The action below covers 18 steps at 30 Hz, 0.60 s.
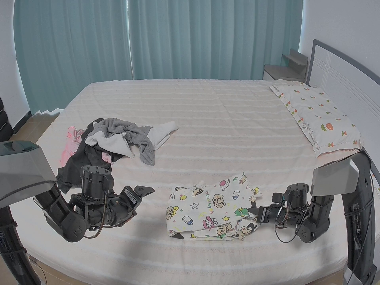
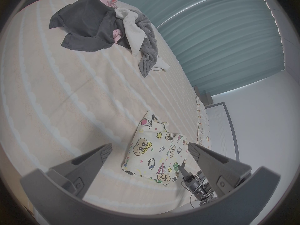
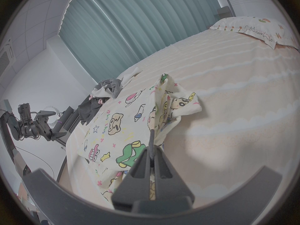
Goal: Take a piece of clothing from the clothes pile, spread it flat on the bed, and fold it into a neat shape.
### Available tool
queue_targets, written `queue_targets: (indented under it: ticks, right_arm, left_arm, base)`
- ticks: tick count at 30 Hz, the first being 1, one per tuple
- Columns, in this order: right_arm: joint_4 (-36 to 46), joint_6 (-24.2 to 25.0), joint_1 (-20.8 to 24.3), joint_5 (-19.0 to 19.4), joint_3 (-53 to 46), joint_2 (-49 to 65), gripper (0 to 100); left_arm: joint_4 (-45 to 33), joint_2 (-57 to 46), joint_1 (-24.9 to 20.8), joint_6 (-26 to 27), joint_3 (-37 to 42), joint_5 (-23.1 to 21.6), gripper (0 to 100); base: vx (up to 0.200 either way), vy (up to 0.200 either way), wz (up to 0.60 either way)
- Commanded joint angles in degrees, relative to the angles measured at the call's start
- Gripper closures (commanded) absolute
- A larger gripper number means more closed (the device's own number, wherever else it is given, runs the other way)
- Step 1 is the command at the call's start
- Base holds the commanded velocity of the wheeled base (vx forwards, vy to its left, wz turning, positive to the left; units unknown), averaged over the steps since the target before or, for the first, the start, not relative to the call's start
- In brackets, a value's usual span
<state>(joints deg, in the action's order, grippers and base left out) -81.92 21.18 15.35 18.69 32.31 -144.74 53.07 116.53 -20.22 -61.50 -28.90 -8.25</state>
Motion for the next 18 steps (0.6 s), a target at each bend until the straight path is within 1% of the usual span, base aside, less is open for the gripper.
queue_targets:
  ticks: [1, 10, 18]
  right_arm:
    - [-2.1, -0.1, 0.0, 0.0, -2.0, 0.3, 100]
    - [-6.8, -0.3, -0.3, 0.0, -5.7, 1.2, 100]
    - [-7.6, -1.0, -0.6, 0.0, -8.1, 2.5, 100]
  left_arm:
    - [0.0, 0.1, 0.0, 0.0, 0.0, 0.0, 0]
    - [0.0, 0.1, 0.0, 0.1, 0.0, 0.0, 0]
    - [0.0, 0.1, 0.0, 0.1, 0.0, 0.1, 0]
  base:
    - [0.000, 0.000, 0.00]
    - [0.000, 0.000, 0.00]
    - [0.000, 0.000, 0.00]
